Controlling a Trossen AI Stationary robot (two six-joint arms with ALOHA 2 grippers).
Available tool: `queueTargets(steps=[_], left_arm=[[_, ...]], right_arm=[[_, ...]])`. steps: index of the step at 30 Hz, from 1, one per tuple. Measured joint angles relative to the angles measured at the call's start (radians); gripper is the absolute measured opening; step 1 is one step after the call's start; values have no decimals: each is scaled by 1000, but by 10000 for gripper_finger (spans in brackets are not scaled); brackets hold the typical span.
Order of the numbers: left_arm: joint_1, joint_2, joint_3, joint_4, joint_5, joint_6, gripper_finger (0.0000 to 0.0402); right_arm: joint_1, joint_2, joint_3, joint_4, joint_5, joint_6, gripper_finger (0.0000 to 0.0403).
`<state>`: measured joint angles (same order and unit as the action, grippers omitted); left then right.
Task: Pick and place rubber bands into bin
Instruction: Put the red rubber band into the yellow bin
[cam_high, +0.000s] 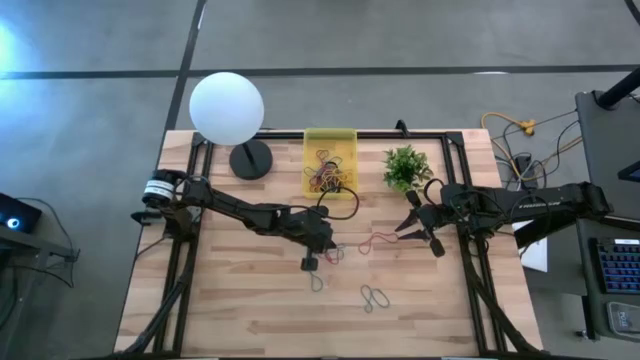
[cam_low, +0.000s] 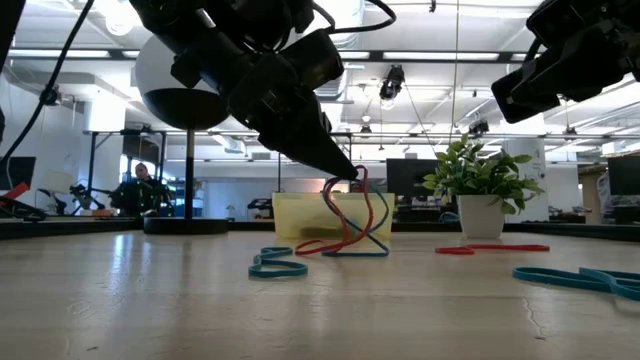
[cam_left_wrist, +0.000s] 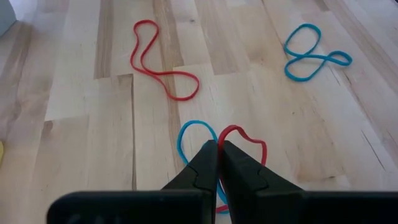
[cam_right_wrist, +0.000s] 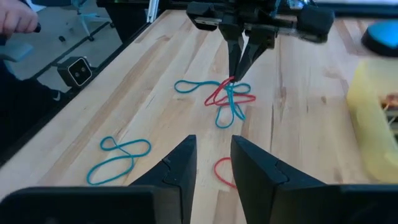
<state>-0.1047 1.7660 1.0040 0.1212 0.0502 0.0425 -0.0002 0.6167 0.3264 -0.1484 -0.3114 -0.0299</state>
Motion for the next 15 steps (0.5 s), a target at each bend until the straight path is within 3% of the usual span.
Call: queueTargets(steps=[6, 15], left_arm=[[0, 0, -20, 2, -2, -3, 2], [-4, 0, -68, 67, -2, -18, 7]], right_arm=[[0, 54, -53, 25, 9, 53, 93], [0, 256, -118, 326, 31, 34, 98]])
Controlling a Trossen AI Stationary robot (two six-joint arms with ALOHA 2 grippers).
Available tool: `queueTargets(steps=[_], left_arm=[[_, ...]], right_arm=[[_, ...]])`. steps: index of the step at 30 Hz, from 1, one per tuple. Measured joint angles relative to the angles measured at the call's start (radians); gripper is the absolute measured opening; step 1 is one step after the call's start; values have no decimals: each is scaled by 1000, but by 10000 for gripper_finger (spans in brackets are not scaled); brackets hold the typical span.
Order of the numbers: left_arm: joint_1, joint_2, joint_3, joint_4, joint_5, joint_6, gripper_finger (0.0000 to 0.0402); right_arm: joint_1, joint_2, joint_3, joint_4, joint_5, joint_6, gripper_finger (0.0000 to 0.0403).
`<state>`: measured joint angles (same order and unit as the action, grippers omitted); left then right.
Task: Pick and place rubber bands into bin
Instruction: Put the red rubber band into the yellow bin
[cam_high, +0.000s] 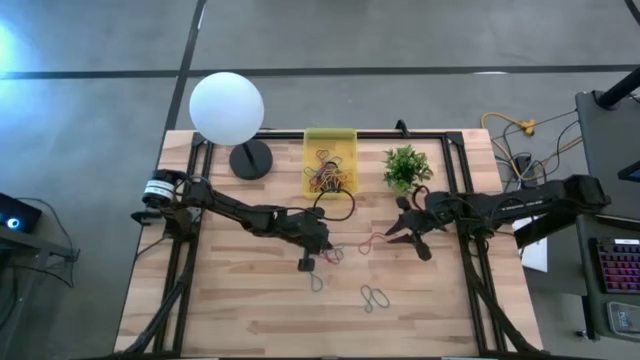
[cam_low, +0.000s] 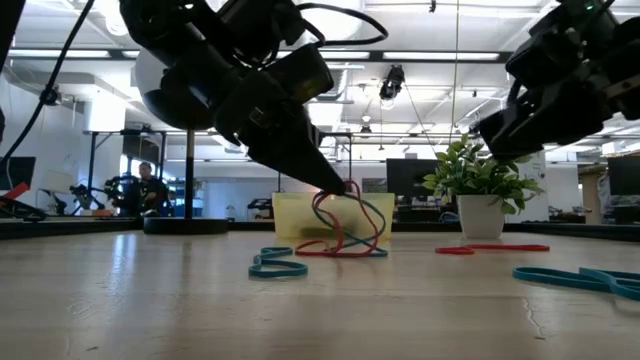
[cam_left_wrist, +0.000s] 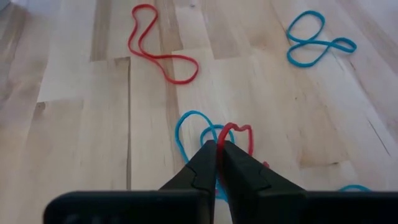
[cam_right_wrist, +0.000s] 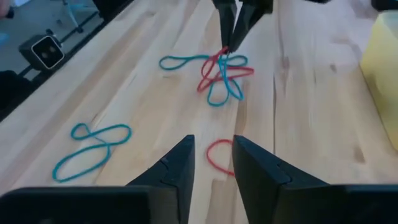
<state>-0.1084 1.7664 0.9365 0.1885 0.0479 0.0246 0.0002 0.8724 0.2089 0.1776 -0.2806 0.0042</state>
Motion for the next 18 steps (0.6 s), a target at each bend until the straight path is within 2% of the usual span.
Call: queueTargets(steps=[9, 12, 18], left_arm=[[-2, 0, -11, 12, 0, -19, 68], [-2, 0, -12, 12, 0, -19, 74], [-2, 0, -22, 13, 0, -19, 75]], right_arm=[[0, 226, 66, 35, 4, -20, 146], [0, 303, 84, 35, 5, -46, 153], [-1, 438, 106, 36, 86, -78, 154]])
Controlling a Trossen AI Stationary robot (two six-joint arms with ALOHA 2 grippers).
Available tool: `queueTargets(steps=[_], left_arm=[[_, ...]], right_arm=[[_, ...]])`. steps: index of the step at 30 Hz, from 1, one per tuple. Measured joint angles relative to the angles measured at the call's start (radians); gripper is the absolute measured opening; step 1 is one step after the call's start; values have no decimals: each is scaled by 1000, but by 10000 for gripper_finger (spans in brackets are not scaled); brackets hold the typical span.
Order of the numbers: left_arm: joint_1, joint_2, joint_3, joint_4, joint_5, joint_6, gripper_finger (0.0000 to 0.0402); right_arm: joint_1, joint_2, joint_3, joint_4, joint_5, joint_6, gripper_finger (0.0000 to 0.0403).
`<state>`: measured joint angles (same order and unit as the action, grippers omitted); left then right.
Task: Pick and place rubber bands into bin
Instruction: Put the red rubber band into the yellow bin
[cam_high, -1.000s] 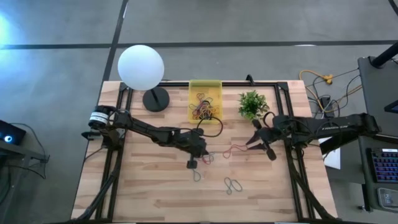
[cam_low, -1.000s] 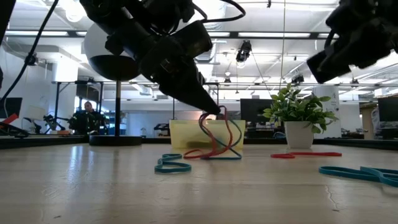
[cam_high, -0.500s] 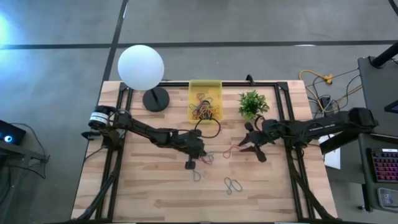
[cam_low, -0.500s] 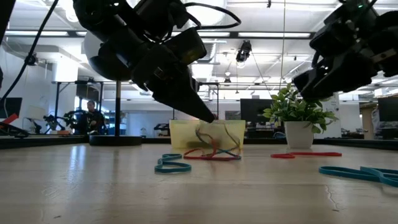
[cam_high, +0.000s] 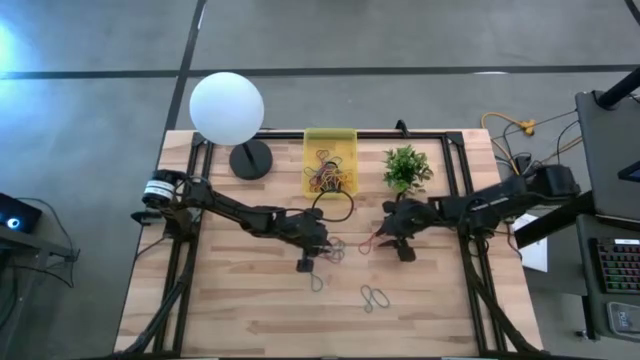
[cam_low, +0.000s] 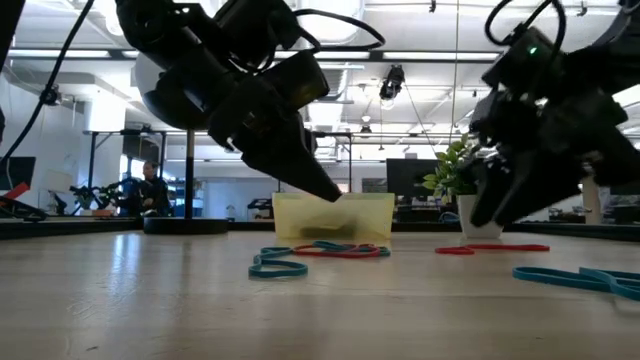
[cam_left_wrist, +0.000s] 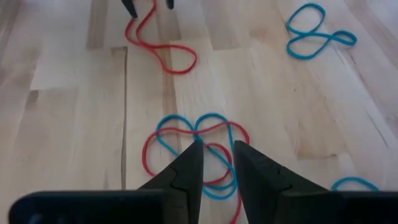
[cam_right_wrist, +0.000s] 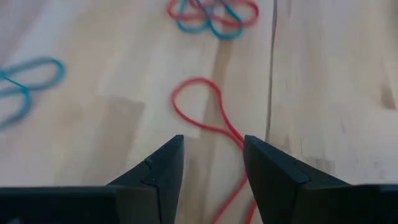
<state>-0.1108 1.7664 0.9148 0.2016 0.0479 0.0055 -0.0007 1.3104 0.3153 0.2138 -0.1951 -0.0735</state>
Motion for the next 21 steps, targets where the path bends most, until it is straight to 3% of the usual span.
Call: queueTargets(steps=[4, 9, 16, 21], left_arm=[[0, 0, -17, 1, 0, -1, 75], [0, 0, -49, 47, -4, -26, 75], [0, 0, -60, 60, -5, -29, 75], [0, 0, -60, 65, -14, -27, 75]], right_arm=[[-2, 75, 22, 0, 20, -20, 155], [-3, 133, 57, 0, 117, -19, 171], [-7, 174, 93, -48, 117, -4, 199], [-8, 220, 101, -79, 105, 68, 198]])
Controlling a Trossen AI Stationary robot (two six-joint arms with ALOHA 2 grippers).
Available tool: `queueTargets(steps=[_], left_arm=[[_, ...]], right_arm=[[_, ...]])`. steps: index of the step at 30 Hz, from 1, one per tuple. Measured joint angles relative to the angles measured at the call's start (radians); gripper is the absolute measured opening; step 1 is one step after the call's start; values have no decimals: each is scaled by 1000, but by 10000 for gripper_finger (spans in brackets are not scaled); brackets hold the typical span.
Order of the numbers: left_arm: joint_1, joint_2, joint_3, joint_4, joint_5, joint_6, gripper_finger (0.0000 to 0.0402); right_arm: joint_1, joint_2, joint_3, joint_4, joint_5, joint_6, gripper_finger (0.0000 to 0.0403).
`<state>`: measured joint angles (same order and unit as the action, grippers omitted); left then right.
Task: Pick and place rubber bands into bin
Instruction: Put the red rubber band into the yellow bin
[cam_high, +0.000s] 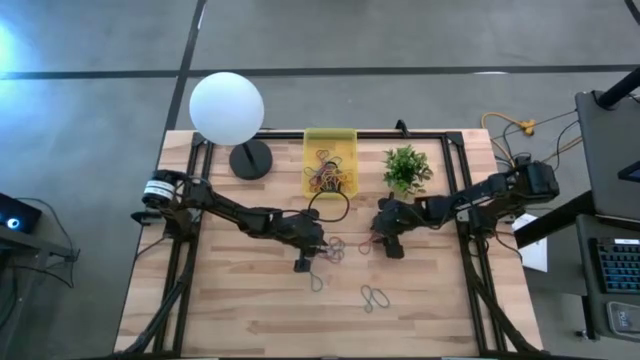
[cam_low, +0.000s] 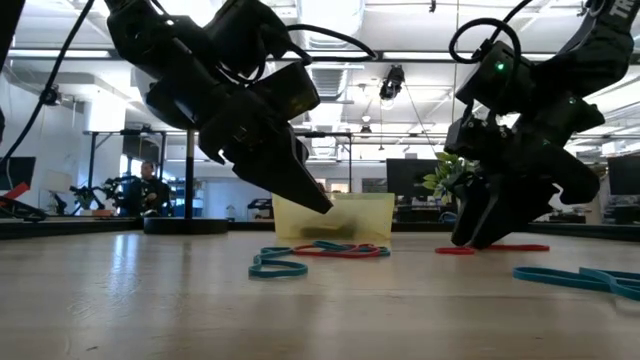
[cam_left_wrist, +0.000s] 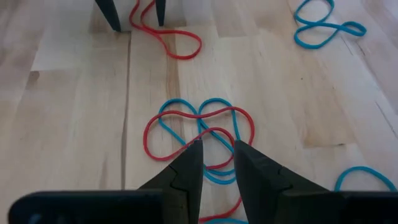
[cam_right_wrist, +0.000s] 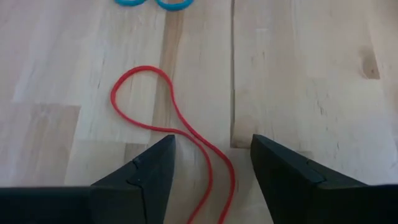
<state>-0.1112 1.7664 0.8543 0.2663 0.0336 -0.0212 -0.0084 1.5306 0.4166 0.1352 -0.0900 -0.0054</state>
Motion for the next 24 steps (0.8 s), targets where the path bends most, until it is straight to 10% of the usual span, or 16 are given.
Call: queueTargets(steps=[24], left_arm=[[-1, 0, -56, 91, -28, -1, 75]], right_arm=[[24, -3, 0, -50, 49, 77, 109]])
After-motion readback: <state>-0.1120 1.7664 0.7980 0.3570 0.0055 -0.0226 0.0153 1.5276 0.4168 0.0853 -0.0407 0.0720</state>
